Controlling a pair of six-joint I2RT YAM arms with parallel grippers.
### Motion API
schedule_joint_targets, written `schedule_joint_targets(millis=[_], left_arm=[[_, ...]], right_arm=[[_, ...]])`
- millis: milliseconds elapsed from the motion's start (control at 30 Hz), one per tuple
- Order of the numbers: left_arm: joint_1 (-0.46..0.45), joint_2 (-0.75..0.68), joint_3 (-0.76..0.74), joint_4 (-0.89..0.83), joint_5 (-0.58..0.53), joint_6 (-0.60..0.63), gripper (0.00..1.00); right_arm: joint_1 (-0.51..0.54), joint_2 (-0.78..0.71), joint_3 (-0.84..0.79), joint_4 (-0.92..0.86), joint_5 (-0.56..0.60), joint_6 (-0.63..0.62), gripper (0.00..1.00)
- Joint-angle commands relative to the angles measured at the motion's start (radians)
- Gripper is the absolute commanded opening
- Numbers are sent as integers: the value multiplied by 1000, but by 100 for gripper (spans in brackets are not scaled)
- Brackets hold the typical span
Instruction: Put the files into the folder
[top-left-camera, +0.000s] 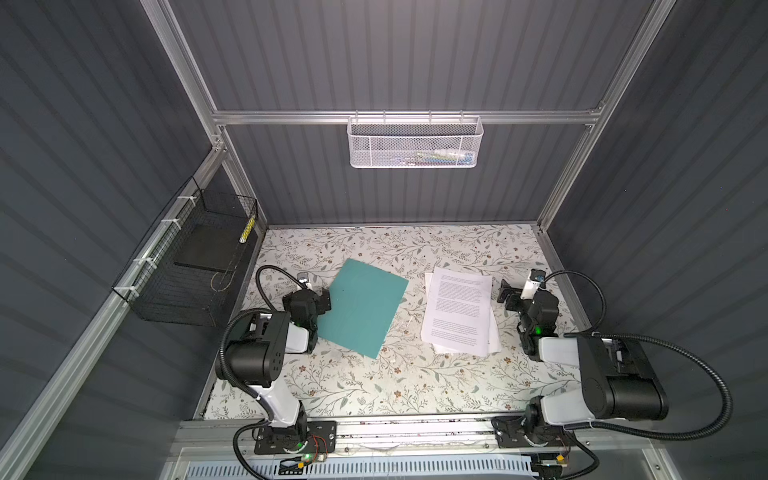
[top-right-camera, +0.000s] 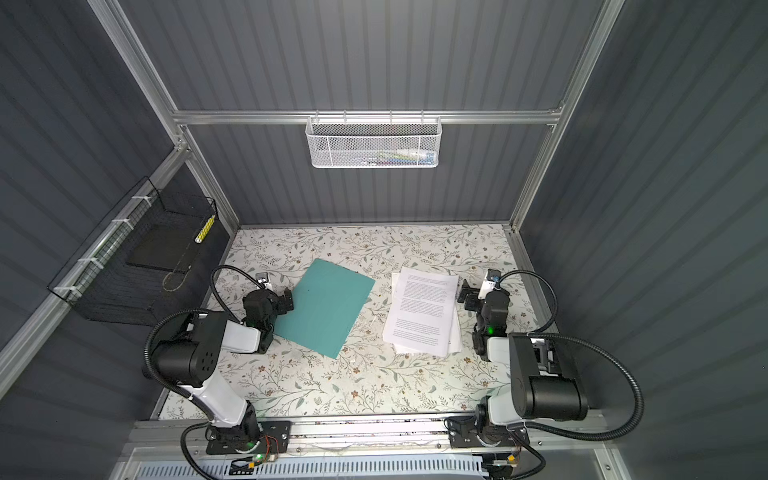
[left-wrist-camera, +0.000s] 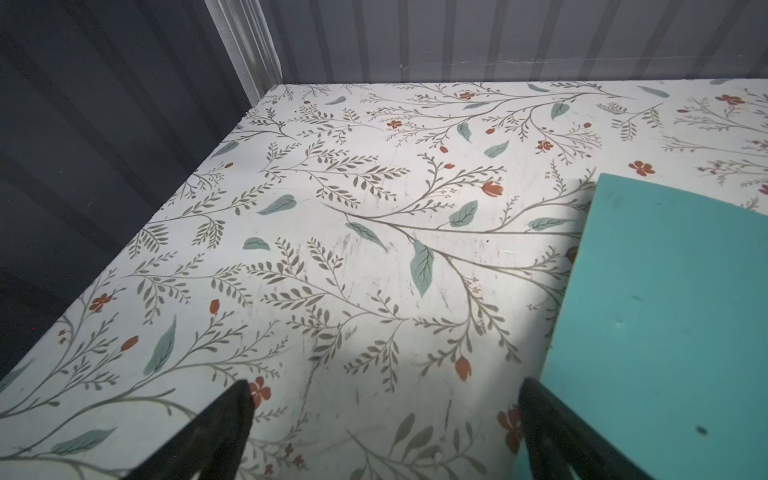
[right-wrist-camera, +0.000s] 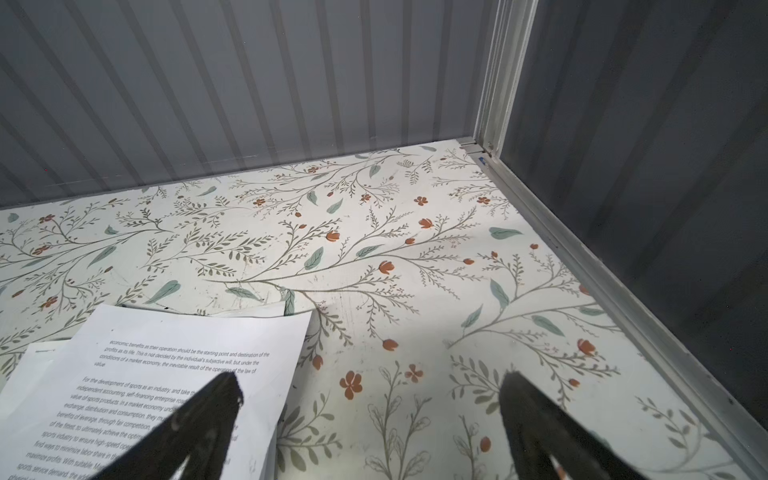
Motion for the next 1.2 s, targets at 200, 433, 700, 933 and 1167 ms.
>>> schedule_joint_targets(millis=[200,433,700,933,1167], left_arm=[[1,-1,9,-1,-14,-9,100],[1,-1,9,-1,-14,-9,100],[1,-1,9,-1,-14,-8,100],[1,-1,9,-1,-14,-9,100],[1,-1,9,-1,-14,-8,100]], right_arm=[[3,-1,-1,12,-13,-5,99],[3,1,-1,12,-14,-5,99],[3,1,-1,12,-13,-4,99],[3,1,-1,12,-13,-5,99],[-8,4,11,-6,-30,6,99]])
